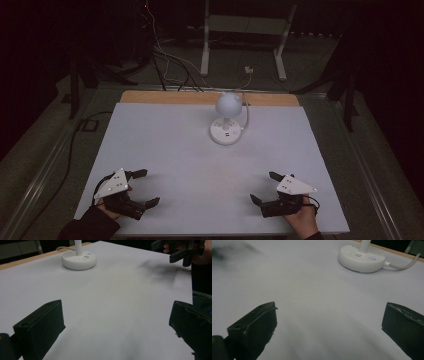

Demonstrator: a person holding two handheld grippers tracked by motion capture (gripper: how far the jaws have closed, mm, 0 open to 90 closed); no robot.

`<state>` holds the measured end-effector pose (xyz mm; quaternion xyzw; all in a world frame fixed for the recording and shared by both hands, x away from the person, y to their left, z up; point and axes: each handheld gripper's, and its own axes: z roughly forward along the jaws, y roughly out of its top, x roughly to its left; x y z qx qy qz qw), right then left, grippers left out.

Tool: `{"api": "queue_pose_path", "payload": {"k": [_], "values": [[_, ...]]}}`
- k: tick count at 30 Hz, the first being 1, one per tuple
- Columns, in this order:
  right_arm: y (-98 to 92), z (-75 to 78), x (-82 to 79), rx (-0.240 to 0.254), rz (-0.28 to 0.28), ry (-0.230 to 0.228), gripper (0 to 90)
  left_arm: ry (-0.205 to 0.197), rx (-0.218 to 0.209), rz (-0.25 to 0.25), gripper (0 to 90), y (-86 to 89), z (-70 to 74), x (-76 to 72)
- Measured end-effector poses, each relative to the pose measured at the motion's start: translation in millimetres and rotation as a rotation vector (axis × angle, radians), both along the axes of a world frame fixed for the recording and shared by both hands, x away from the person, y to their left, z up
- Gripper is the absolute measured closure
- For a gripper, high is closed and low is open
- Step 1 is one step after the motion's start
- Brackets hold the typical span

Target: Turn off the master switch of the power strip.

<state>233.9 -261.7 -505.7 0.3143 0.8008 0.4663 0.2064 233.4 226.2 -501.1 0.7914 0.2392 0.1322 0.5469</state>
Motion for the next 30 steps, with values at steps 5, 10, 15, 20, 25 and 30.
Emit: {"api": "queue_pose_path", "payload": {"k": [5,10,15,20,25,30], "values": [[-0.6,0.8,-0.5,-0.011,0.000,-0.005,0.0,-0.006,-0.002,-0.004,0.3,0.1,0.4,-0.5],[0.0,0.4,1.8,-0.003,0.008,0.011,0.0,0.001,-0.004,-0.015,0.4,-2.0,0.1,-0.5],[1.1,1.1,-0.4,-0.011,-0.005,0.012,0.0,0.003,-0.006,-0.020,0.4,-2.6,0.1,-0.7],[5.1,4.0,-3.2,-0.024,-0.004,0.004,0.0,0.006,-0.014,-0.019,0.3,-2.3,0.2,-0.8],[7.3,7.0,-3.4,-0.001,-0.014,0.013,0.0,0.003,-0.016,-0.020,0.3,-3.2,0.3,-0.7],[9.0,12.5,-3.2,0.011,-0.023,0.004,0.0,0.003,-0.020,-0.019,0.4,-3.2,0.6,-0.8]]}}
